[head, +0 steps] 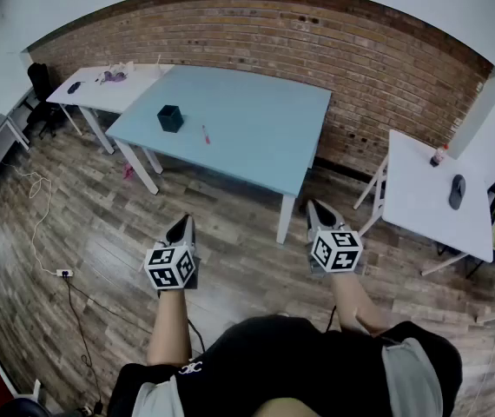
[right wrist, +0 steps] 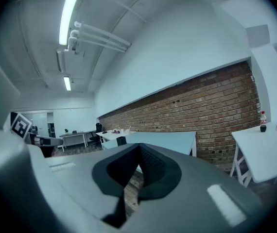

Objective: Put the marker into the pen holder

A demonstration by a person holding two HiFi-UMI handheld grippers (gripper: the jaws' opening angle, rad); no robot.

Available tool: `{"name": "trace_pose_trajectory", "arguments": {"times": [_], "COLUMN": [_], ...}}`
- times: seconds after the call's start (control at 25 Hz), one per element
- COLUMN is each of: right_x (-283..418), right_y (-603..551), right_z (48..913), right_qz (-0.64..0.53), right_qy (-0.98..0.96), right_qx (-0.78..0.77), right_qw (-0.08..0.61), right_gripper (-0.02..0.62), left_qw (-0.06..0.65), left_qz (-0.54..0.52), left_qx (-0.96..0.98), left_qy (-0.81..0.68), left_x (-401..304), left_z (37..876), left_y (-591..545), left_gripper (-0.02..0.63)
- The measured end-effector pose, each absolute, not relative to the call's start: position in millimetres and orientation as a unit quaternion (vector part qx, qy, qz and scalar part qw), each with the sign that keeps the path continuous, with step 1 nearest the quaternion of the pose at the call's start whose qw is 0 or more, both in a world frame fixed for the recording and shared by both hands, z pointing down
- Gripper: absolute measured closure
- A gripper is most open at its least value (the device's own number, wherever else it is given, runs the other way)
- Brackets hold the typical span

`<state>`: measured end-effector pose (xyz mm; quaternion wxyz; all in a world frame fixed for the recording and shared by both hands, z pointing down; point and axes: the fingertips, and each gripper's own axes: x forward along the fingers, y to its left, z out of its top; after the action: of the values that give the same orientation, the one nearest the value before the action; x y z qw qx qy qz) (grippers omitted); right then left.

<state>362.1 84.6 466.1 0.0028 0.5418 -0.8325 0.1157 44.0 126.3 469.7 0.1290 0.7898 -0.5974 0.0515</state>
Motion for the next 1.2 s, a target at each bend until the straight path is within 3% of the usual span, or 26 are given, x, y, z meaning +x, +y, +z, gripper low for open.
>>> {"name": "trace_pose_trajectory", "arguments": {"times": [0.32, 1.2], "right_x": [333, 239], "right_y": [88, 78], "right_z": [454, 467], "right_qz": [0.125, 0.111], "right_qy": [-0.844, -0.845], "right_qx": [0.521, 0.522], "right_qw": [-0.021, 0.016], "right_gripper": [0.589, 0.589], "left_qw": [0.134, 0.134], "left_qz": [0.049, 0.044], "left_qx": [0.784, 0.789], "left_qy": [-0.605, -0.598], "left_x": [21, -64], "left_z": [468, 483], "left_y": [134, 120], "left_gripper": [0.603, 0.603]}}
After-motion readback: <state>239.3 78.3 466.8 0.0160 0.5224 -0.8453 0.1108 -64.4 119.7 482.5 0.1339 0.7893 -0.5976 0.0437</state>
